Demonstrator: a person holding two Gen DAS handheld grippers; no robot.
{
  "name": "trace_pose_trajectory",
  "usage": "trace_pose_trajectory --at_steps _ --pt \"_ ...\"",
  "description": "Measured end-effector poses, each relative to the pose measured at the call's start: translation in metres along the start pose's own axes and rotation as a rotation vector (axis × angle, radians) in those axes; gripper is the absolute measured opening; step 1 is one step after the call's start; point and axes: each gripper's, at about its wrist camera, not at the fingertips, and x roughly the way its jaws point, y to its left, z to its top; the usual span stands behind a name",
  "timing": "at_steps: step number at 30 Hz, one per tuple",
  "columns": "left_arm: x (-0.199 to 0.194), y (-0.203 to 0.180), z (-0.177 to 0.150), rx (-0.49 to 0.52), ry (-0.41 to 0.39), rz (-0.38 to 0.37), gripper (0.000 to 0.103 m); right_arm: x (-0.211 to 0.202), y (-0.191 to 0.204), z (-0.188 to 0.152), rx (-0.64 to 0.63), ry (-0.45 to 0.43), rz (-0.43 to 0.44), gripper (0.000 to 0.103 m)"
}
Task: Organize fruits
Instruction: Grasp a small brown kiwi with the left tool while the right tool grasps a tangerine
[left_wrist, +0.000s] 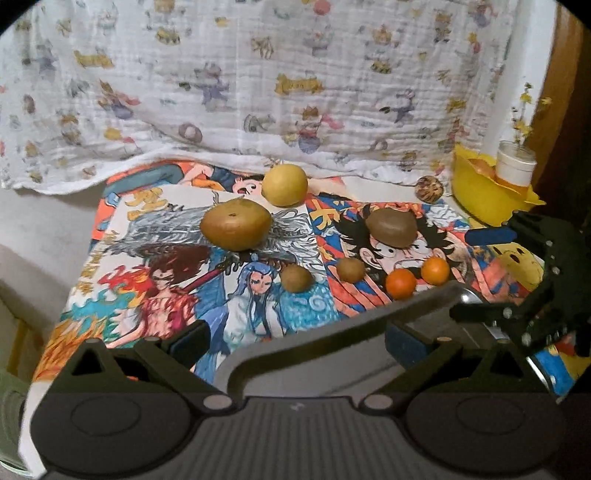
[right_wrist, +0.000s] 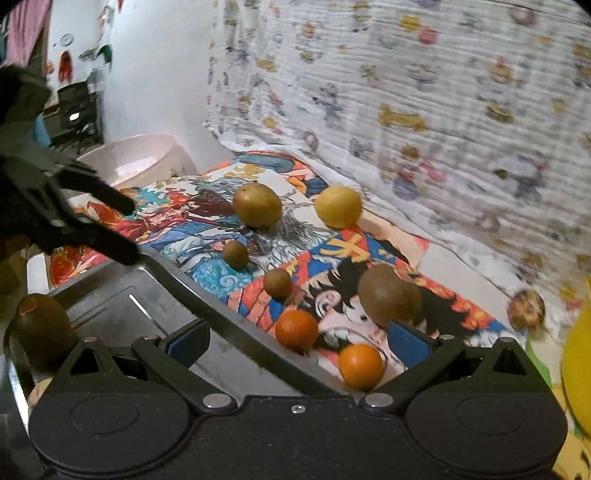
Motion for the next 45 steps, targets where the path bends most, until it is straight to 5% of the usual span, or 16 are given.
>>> trace_pose_trajectory --at_steps 17,32,41,45 --pt "0.081 0.008 0.025 -0.019 0.063 -0.037 0.095 0.054 -0.007 0.002 -0.008 0.059 0.049 0.061" --pt "0.092 0.001 0.025 0.042 0.037 -0.041 0.062 0.06 -0.011 0.002 0.013 0.087 0.065 0.037" --pt "0.093 -0.001 0.026 0.065 0.048 -0.032 0.032 0.06 -0.008 0.002 -0.002 0.078 0.054 0.036" --pt "0.09 0.0 0.026 0.048 0.053 -0.033 0.031 0.057 -0.005 0.003 -0.008 0.066 0.045 0.035"
